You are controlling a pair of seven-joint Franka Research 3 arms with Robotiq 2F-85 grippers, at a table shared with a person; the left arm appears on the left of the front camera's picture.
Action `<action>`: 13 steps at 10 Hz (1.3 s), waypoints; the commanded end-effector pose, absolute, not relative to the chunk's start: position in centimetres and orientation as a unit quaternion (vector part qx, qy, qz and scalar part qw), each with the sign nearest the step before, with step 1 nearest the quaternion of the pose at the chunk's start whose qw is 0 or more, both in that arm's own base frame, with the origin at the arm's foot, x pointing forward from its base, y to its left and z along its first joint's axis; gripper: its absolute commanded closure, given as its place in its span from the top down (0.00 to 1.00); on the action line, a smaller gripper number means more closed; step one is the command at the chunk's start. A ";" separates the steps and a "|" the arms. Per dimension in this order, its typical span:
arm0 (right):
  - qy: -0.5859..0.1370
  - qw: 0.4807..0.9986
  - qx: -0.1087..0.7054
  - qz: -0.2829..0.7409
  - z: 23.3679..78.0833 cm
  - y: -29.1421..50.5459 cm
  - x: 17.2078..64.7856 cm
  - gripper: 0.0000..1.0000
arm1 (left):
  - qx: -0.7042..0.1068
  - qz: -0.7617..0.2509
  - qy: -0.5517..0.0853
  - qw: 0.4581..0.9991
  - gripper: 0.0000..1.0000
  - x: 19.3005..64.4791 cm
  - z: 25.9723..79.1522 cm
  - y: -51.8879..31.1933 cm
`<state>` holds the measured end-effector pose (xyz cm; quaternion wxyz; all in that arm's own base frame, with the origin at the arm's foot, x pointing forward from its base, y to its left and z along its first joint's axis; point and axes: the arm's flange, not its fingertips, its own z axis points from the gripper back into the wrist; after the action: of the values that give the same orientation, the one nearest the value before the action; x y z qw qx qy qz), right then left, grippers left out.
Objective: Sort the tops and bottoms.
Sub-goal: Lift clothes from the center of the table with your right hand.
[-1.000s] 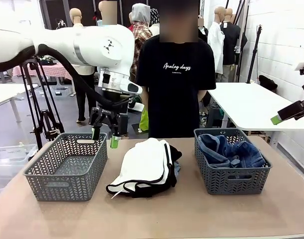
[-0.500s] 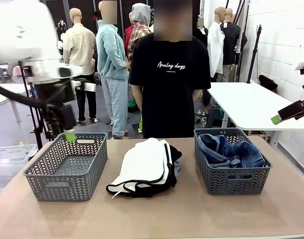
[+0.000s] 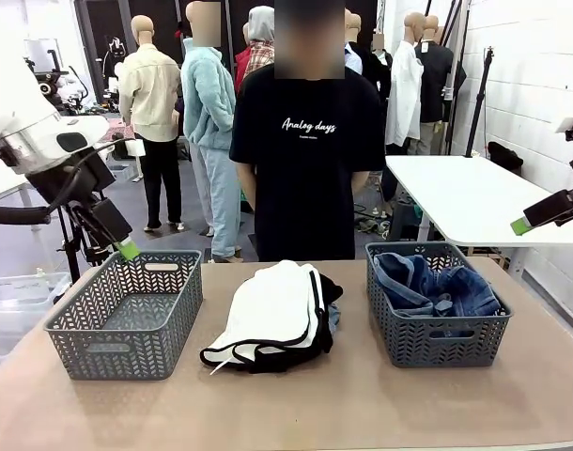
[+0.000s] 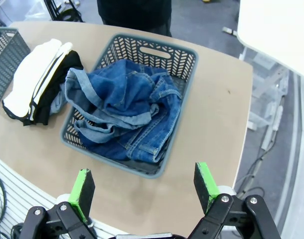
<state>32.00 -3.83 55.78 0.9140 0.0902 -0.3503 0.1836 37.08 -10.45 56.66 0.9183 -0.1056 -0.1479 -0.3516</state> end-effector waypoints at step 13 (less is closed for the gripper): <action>-0.393 0.835 0.205 0.326 58.7 6.4 35.7 1.00 | -0.102 -0.357 -0.160 0.915 1.00 37.0 56.7 -11.1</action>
<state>31.64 4.61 58.78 0.8482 0.1817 -0.4037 0.2908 37.00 -11.23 56.68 0.9143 -0.1029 -0.1590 -0.3580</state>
